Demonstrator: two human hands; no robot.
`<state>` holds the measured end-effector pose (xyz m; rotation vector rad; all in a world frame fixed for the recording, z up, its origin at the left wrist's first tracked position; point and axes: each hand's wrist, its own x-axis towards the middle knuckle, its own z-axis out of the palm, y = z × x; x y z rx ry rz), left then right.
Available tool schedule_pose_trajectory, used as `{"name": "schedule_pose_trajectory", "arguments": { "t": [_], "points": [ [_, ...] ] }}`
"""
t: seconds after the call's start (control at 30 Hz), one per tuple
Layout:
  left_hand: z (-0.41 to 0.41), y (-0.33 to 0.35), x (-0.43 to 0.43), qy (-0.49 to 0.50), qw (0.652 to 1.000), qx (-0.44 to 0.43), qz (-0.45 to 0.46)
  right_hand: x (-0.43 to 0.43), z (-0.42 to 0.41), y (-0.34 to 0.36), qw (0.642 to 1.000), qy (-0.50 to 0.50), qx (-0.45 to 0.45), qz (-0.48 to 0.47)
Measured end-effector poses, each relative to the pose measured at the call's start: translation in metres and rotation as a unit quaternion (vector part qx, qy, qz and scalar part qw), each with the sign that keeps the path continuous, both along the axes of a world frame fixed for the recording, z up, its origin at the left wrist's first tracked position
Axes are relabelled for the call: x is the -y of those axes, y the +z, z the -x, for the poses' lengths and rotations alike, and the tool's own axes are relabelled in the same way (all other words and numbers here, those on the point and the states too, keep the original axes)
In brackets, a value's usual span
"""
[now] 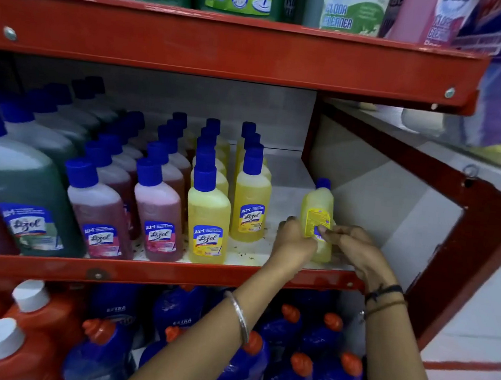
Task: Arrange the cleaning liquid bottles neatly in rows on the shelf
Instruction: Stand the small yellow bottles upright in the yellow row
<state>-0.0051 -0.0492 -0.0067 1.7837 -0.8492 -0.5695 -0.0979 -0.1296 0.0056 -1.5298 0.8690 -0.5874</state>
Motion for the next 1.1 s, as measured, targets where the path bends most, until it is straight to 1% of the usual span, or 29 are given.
{"name": "schedule_pose_trajectory", "arguments": {
  "t": [0.07,0.13,0.2,0.3,0.37,0.43,0.53,0.67,0.77,0.87,0.97,1.1],
  "points": [
    [-0.003,0.001,-0.016,-0.002,0.997,0.069,0.037,-0.008,0.0,0.001,0.998,0.03,0.054,0.008],
    [-0.005,0.002,-0.034,-0.006,0.99,0.127,0.063,-0.017,-0.001,0.004,0.994,0.053,0.076,0.056],
    [-0.005,0.003,-0.052,0.003,0.984,0.166,0.072,-0.024,-0.006,0.003,0.988,0.072,0.087,0.107],
    [-0.004,-0.002,-0.074,0.032,0.974,0.21,0.079,-0.036,-0.014,-0.003,0.976,0.107,0.073,0.177],
    [-0.006,-0.011,-0.086,0.054,0.964,0.246,0.08,-0.045,-0.022,-0.009,0.973,0.122,0.074,0.184],
    [-0.009,-0.02,-0.093,0.08,0.955,0.274,0.085,-0.052,-0.029,-0.017,0.975,0.121,0.087,0.167],
    [-0.01,-0.024,-0.103,0.091,0.957,0.26,0.094,-0.059,-0.034,-0.022,0.978,0.088,0.108,0.157],
    [-0.009,-0.026,-0.108,0.085,0.951,0.271,0.124,-0.063,-0.033,-0.023,0.969,0.066,0.083,0.225],
    [-0.007,-0.028,-0.108,0.072,0.948,0.274,0.147,-0.07,-0.033,-0.021,0.965,0.087,0.077,0.237],
    [-0.007,-0.029,-0.11,0.05,0.947,0.277,0.156,-0.075,-0.036,-0.019,0.964,0.077,0.073,0.243],
    [-0.007,-0.029,-0.114,0.05,0.947,0.274,0.164,-0.073,-0.037,-0.02,0.963,0.088,0.105,0.231],
    [-0.004,-0.03,-0.112,0.056,0.955,0.257,0.137,-0.071,-0.036,-0.021,0.96,0.141,0.132,0.202]
  ]
}}
